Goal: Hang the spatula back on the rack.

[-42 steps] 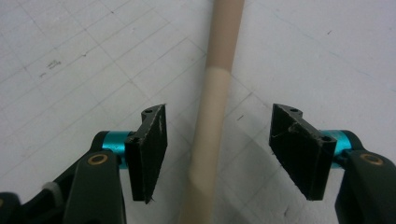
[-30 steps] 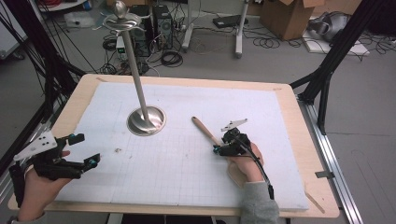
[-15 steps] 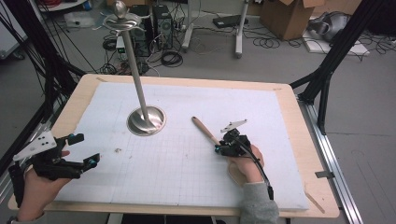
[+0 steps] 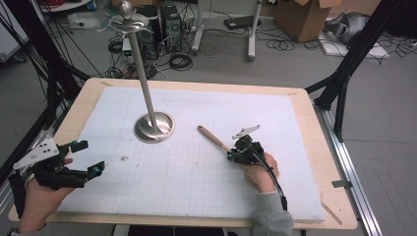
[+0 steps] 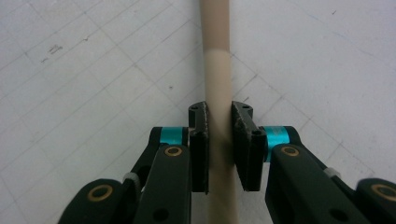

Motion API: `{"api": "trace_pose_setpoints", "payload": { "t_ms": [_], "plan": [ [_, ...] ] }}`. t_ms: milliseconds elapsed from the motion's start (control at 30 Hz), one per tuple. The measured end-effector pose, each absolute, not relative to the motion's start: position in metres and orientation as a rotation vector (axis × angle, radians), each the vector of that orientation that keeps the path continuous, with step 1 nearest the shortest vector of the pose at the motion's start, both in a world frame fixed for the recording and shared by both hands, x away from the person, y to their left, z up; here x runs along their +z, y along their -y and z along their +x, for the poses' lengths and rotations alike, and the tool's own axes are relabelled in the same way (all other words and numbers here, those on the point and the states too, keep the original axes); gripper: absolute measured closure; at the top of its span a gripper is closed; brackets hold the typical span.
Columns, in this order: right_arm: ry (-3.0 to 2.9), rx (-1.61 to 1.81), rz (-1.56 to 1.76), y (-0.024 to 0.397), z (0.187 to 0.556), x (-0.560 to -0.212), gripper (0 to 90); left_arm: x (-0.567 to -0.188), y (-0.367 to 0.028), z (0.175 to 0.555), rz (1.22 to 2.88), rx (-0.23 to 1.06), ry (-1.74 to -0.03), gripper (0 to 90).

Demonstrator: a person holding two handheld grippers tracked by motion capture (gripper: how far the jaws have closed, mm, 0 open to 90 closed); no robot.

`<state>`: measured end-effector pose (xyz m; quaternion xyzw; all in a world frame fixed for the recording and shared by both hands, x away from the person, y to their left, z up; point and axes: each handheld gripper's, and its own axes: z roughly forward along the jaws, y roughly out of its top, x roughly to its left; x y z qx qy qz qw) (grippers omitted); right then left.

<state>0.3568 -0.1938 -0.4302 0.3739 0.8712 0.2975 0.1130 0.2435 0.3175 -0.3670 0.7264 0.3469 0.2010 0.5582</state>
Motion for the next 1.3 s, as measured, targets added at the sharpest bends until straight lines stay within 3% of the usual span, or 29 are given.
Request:
{"api": "trace_pose_setpoints", "payload": {
  "t_ms": [1300],
  "plan": [
    [-2.441, 1.206, 0.975, 0.212, 0.338, -0.39, 78.7, -0.366, -0.317, 0.242, 1.708, 0.47, -0.817, 1.7]
  ]
}}
